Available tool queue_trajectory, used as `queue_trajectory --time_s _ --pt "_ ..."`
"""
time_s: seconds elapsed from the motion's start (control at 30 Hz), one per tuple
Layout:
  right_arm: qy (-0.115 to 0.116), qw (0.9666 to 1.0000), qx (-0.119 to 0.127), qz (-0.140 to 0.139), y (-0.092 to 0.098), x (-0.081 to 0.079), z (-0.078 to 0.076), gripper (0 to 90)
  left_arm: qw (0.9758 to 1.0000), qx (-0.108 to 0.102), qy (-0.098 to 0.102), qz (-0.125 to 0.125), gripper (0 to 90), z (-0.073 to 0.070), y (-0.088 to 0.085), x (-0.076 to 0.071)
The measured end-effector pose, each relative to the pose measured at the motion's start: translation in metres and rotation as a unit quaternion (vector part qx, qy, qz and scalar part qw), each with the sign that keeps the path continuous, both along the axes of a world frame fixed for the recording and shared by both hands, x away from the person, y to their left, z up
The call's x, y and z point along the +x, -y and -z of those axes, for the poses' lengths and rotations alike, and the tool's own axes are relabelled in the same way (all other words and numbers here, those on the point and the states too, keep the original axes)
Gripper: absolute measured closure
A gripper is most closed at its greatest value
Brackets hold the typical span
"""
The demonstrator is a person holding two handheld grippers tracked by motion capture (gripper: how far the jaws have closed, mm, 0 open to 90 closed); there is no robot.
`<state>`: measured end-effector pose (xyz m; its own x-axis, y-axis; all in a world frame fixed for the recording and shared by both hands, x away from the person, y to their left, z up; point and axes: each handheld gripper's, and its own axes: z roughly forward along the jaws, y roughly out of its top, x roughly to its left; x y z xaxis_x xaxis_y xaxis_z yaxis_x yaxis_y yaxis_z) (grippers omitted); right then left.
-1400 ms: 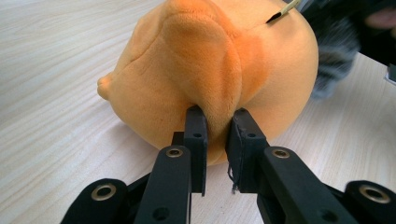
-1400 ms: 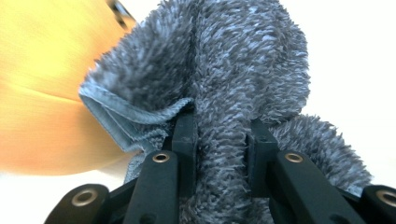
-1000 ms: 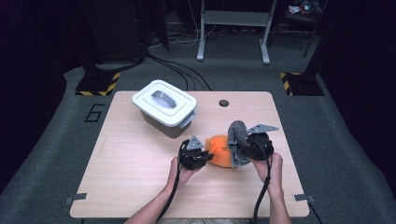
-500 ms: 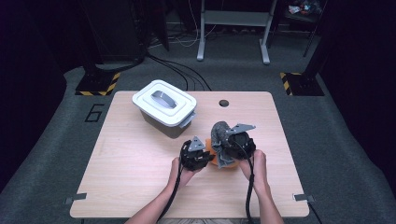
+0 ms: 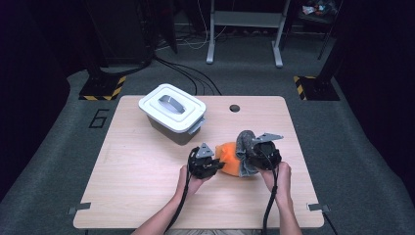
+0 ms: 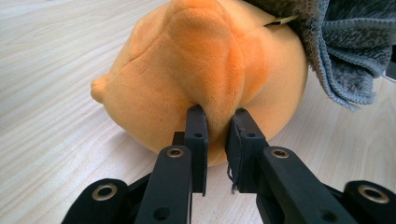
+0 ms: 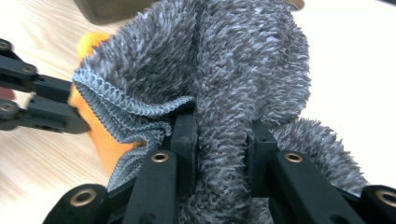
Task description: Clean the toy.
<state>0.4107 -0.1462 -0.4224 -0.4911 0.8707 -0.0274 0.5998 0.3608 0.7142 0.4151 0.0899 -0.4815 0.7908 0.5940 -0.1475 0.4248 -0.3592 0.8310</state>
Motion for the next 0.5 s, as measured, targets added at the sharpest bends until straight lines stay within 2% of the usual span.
queue_trajectory --time_s 0.37,0.5 --pt "-0.024 0.9989 0.015 0.036 0.021 0.004 0.016 69.9 1.0 -0.002 0.0 0.0 79.3 0.0 0.0 0.001" --pt "-0.027 0.9987 0.006 0.044 0.028 0.007 0.021 70.0 1.0 -0.003 -0.002 -0.003 79.3 0.0 -0.001 0.001"
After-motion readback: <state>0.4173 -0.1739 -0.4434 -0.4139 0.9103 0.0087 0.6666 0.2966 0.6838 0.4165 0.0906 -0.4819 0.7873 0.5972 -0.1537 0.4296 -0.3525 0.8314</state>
